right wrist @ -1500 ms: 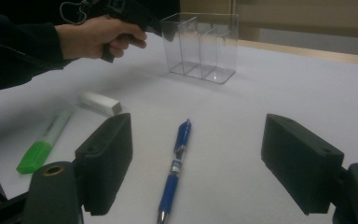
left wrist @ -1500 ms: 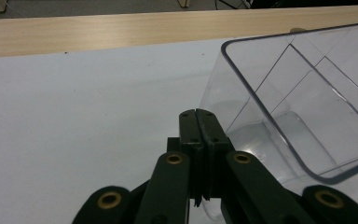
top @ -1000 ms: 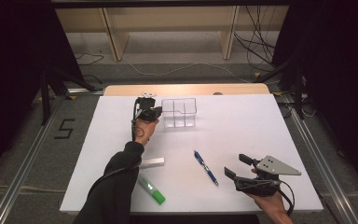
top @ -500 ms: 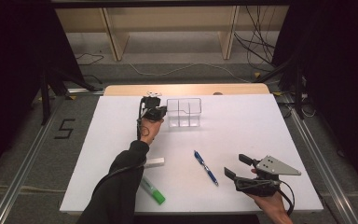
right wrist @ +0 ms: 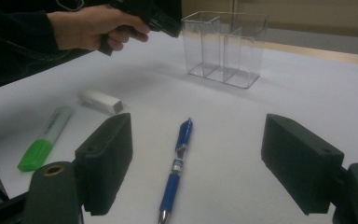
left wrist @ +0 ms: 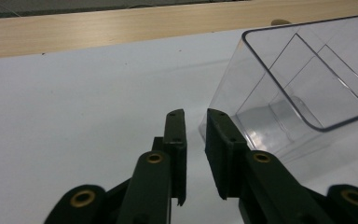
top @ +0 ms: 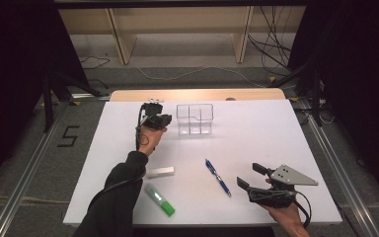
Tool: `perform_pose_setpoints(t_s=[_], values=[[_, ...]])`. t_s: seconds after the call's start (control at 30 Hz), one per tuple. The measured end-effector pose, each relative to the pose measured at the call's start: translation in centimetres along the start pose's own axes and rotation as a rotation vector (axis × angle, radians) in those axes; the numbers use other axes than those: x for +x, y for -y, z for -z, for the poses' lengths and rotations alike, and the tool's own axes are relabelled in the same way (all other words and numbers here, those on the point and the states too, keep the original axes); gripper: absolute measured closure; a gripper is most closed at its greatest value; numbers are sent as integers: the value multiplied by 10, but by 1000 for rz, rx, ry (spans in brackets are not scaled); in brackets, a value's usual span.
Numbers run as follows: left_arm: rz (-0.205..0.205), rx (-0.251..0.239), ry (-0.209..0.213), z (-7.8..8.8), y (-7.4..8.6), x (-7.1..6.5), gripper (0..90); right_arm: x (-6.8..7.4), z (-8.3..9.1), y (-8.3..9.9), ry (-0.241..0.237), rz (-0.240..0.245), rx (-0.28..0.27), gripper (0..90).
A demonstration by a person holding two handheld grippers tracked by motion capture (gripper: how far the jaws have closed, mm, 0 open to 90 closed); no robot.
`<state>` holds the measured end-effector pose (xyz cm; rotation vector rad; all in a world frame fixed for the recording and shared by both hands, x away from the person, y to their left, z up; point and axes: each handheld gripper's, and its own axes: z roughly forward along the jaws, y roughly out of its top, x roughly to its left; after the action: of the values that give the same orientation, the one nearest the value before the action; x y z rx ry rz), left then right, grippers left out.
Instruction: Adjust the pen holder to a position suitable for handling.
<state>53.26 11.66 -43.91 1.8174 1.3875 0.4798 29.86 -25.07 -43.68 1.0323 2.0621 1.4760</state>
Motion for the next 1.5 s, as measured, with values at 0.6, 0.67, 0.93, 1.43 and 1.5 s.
perform_pose_setpoints(t_s=[0.6,0.67,0.93,1.43,1.5], values=[[-57,-15,144,60,18,-2,402,0,-3,1,5,-4,19,255],[-77,-16,156,65,21,-5,367,0,-3,1,3,-3,23,254],[-141,-29,216,84,30,-17,288,-1,-4,2,9,-9,42,251],[-187,-64,314,108,53,-30,188,-4,-5,4,-5,-21,71,247],[-187,-66,324,110,56,-32,182,-4,-5,5,-6,-22,71,246]])
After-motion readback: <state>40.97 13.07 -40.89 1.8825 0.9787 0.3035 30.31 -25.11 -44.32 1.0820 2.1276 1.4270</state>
